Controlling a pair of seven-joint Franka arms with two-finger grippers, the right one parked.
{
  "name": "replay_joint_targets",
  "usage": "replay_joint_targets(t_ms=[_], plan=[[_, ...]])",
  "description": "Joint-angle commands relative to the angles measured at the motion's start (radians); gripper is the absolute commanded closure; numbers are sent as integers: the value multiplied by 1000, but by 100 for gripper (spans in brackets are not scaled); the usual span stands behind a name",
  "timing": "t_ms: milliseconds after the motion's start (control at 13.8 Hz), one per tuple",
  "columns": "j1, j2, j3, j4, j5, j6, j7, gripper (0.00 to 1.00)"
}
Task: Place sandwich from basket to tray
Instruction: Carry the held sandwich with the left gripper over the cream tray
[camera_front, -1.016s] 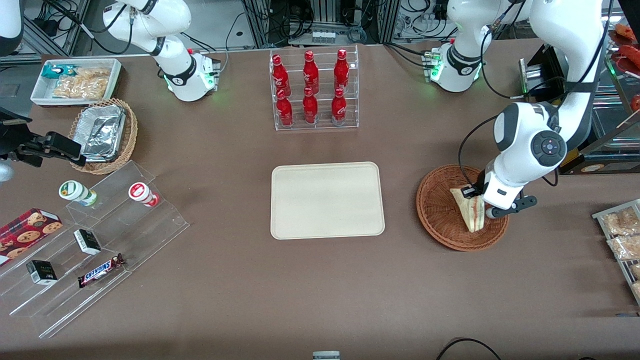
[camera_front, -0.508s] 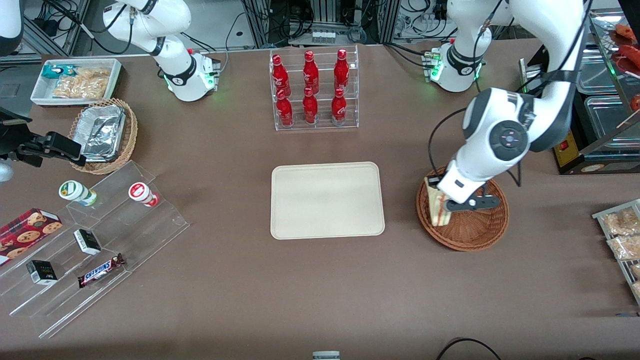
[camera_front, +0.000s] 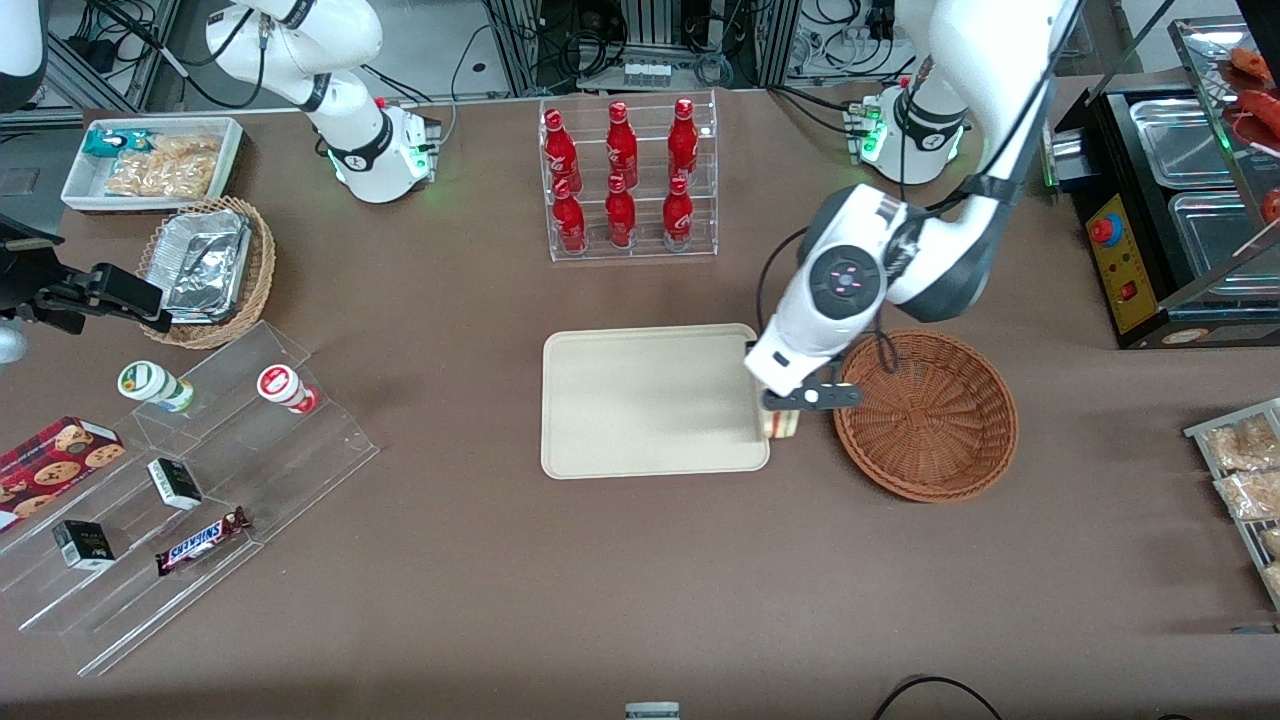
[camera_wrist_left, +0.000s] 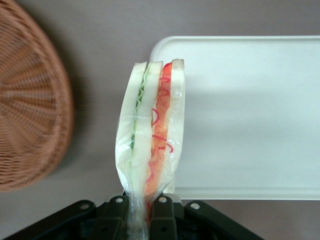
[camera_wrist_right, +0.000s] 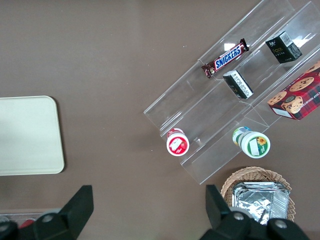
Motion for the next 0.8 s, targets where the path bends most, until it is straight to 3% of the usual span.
replay_joint_targets(t_ms=[0,435,726], plan=[[-75,89,10,112,5,-19,-80,100],[-221,247,14,268,5,-4,-233,100],[-267,280,18,262,11,64,-249,100]])
